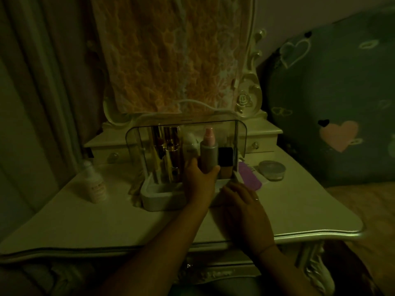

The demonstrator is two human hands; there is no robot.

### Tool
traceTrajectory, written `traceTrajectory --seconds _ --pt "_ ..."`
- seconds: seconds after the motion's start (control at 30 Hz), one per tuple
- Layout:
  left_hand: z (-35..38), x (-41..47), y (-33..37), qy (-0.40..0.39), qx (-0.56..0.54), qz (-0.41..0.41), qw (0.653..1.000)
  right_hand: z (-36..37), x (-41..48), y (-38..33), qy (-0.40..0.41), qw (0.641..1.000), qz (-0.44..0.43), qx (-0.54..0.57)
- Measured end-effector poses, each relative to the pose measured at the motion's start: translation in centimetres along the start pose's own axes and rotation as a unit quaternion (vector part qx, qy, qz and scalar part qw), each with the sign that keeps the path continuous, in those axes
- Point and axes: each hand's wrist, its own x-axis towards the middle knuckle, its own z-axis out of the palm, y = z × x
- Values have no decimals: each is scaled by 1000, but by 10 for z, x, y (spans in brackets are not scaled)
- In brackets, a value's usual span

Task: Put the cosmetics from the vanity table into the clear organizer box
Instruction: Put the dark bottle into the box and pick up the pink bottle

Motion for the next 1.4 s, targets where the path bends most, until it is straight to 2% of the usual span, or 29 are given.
traceTrajectory --seconds 0.2,0.57,1.0,1.4 --pt "12 8 10 25 -13 -4 1000 0 -2 0 13 1000 -7 3" --pt "22 9 5 42 62 12 997 4 -3 2 21 1000 -17 -6" --pt "16 14 0 3 87 6 996 4 -4 3 13 1000 -13 -3" --pt "3 15 -10 5 84 21 996 3 -3 1 9 1000 -3 0"
